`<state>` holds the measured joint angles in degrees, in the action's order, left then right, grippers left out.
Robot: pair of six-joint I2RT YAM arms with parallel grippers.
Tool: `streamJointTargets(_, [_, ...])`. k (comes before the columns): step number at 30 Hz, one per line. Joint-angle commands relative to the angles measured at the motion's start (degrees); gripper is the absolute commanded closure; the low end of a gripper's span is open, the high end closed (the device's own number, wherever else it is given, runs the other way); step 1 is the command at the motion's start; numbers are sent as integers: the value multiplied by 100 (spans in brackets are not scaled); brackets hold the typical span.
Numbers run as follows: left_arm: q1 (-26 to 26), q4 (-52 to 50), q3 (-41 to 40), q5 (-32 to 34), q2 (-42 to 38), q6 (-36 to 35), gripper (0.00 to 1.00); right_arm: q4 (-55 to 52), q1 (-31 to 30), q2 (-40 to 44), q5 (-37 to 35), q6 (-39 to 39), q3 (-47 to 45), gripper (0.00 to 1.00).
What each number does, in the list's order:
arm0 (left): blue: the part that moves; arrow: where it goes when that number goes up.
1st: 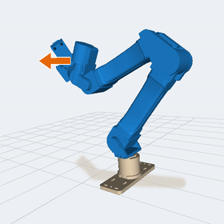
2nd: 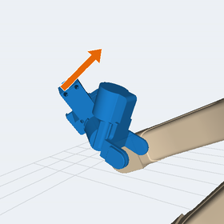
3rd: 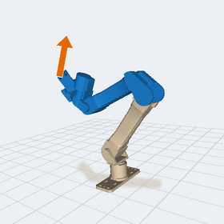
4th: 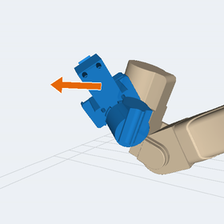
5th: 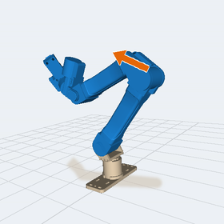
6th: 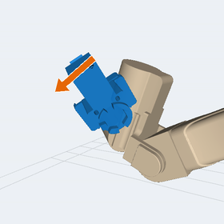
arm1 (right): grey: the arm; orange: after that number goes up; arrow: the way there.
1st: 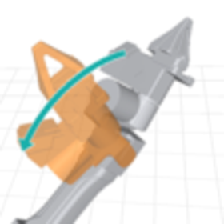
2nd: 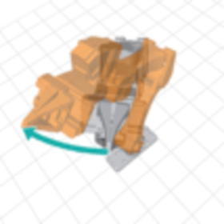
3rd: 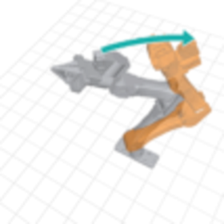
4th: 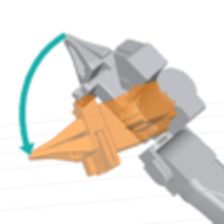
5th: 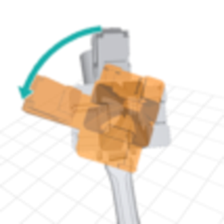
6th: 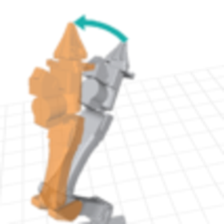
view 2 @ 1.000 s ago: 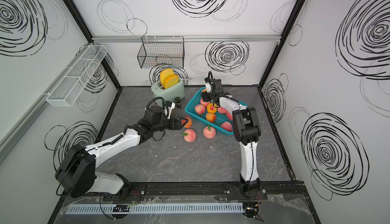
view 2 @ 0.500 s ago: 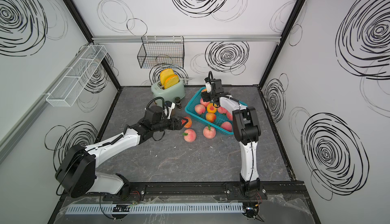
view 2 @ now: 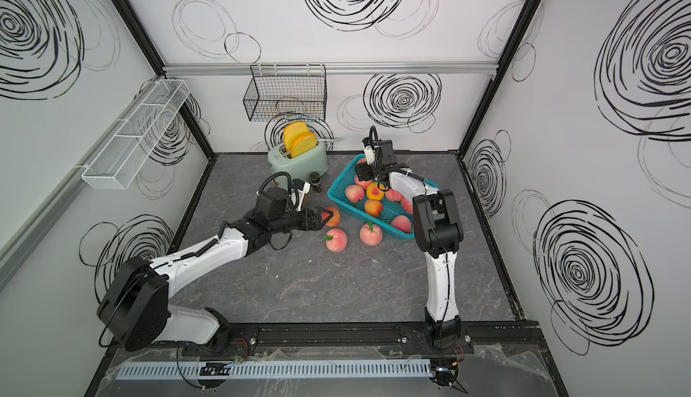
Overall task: Put the peaches into the basket
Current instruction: Place the peach in the basket.
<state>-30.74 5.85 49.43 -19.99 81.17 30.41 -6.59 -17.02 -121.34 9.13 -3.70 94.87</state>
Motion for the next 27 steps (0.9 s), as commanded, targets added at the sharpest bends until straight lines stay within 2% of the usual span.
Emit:
streamJointTargets(1, [6, 51, 120, 80, -157, -93, 2, 8, -12, 551, 127, 14, -166, 16])
streamJointTargets(8, [-2, -197, 77, 254, -262, -157, 2, 148, -110, 1204, 291, 175, -710, 14])
streamJointTargets(22, [-59, -343, -437, 513, -681, -167, 2, 451, -678, 3067, 89, 377, -2684, 13])
streamJointTargets(27, [-106, -316, -535, 568, -653, -179, 2, 517, -809, 3660, 233, 476, -3346, 12])
